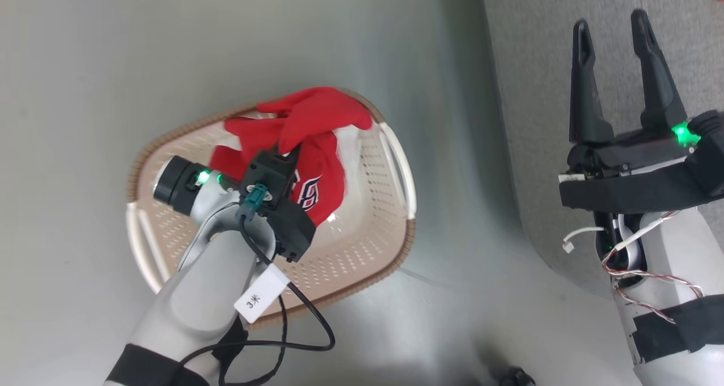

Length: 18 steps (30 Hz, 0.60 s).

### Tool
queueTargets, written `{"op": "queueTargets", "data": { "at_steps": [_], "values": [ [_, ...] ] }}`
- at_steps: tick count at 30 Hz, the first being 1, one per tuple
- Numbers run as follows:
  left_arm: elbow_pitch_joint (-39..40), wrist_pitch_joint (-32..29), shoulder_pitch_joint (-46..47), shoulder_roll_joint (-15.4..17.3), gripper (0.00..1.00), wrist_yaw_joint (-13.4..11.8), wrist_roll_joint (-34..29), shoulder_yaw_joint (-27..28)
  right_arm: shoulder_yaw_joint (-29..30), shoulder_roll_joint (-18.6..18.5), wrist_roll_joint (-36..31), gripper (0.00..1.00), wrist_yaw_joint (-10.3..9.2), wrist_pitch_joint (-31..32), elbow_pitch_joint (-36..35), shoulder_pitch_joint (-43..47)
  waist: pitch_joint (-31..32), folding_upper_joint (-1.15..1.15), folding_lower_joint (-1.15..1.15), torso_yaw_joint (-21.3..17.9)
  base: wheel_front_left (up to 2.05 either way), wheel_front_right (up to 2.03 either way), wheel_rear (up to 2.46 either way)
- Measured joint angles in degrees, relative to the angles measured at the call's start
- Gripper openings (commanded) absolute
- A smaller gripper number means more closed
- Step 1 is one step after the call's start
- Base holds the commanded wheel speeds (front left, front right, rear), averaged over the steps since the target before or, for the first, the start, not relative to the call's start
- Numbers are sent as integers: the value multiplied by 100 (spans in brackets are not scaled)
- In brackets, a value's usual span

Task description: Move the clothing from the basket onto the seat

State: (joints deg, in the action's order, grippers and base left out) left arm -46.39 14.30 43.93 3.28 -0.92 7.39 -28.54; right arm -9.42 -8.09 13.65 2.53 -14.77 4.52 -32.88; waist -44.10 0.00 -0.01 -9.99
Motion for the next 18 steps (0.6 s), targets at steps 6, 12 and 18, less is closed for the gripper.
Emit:
{"op": "queueTargets", "data": {
  "at_steps": [6,12,18],
  "values": [
    [322,1,4,-22,0,129,-4,-97,92,-48,0,100,27,1,316,197,414,0,0,287,0,0,0],
    [671,1,31,-51,0,355,51,-140,88,-54,-10,100,76,1,590,329,849,0,0,581,0,0,0],
    [845,1,97,-67,0,449,120,-140,75,-55,-26,100,120,2,850,403,1311,0,0,839,0,0,0]
  ]
}}
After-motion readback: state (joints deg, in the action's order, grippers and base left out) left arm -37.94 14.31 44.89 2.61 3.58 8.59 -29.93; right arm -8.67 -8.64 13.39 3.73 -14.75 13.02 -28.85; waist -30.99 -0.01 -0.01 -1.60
